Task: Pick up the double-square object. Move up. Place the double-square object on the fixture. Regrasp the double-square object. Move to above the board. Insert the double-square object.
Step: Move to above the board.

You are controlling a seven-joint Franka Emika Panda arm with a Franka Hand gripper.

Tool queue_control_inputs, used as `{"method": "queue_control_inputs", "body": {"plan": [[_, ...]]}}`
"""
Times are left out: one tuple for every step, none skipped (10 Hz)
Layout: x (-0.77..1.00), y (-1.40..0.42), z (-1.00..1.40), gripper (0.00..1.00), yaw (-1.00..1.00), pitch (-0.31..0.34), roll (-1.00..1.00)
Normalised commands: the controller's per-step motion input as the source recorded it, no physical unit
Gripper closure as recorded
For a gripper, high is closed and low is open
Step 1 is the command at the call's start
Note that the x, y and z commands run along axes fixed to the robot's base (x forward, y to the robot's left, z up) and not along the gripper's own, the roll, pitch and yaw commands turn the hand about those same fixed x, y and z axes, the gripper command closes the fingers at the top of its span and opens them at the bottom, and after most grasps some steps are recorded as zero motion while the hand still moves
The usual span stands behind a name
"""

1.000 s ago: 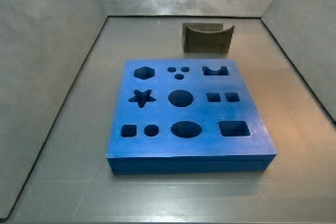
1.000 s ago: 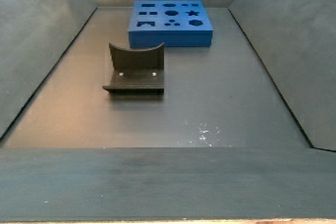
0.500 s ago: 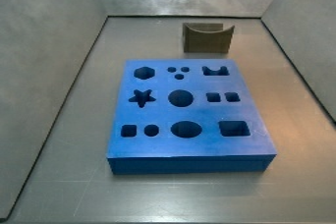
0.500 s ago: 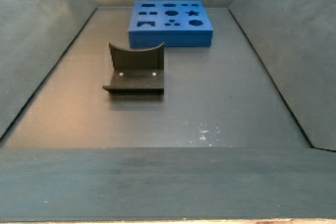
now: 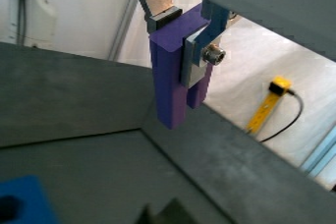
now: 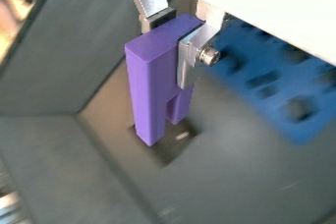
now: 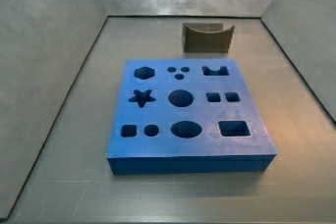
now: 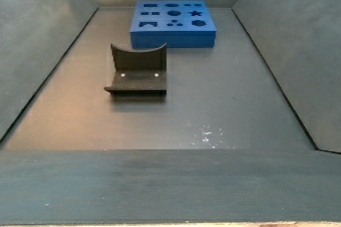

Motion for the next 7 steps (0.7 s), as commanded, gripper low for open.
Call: {"method": "queue_control_inputs", "body": {"plan": [[-0.91,-1.00,0.13,1.00,-0.15,-0.131,-1.00],[-0.75,-0.79,0.10,1.00,-0.16,-0.123,-1.00],[-0.44,-0.40,0.06,1.00,-0.17,-0.118,-1.00],[-0.31,-0.25,0.03,1.00,-0.17,-0.110,-1.00],[-0.15,-0.09,0.02,1.00,-0.17,-0.090,-1.00],[-0.12,-0.06,0.01,1.00,-0.17,-0.090,-1.00],[-0.09,-0.01,0.00,1.00,-0.16,-0.088,-1.00]]}}
